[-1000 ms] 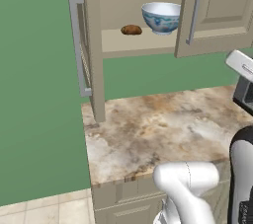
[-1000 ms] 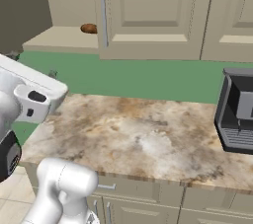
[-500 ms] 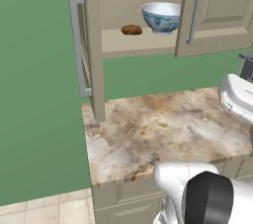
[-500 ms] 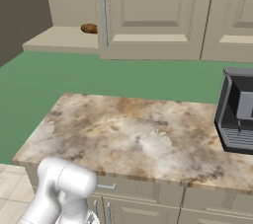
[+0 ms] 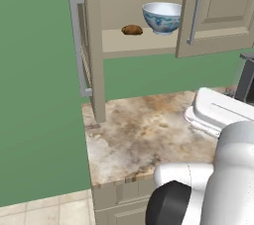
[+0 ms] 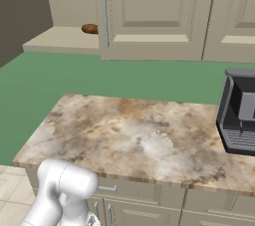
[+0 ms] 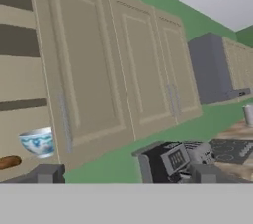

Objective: Pick the mug and place it in the sink. Pick the bowl and place it in the open cabinet and then close the cabinet.

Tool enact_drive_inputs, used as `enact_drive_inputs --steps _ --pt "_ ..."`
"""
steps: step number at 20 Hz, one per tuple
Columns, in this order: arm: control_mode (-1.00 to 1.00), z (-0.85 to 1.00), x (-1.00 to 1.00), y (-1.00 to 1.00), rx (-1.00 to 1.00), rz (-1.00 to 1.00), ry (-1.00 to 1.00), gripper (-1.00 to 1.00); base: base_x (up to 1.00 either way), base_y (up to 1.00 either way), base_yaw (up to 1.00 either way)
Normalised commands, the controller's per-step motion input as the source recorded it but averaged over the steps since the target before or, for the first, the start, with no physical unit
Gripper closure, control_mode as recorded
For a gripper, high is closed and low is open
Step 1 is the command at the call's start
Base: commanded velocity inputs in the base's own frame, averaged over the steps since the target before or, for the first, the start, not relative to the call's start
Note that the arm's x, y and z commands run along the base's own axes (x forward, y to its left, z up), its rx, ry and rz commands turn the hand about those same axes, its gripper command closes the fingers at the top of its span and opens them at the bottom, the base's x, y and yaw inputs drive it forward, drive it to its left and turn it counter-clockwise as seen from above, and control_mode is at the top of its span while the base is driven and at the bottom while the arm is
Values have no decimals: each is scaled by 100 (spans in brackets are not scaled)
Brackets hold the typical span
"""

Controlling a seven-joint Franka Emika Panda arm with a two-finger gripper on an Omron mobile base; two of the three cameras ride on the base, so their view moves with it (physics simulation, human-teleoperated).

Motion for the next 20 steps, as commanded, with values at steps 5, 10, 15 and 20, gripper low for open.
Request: enact_drive_inputs --steps 5,10,15,20 --pt "-100 -5 -1 35 -18 -7 0 -100 0 0 0" --pt "-100 0 -1 54 -19 -14 0 -100 0 0 0" --pt "-100 -7 0 55 -13 -11 0 -100 0 0 0" --pt "-100 -29 5 42 -20 -8 1 -100 0 0 0"
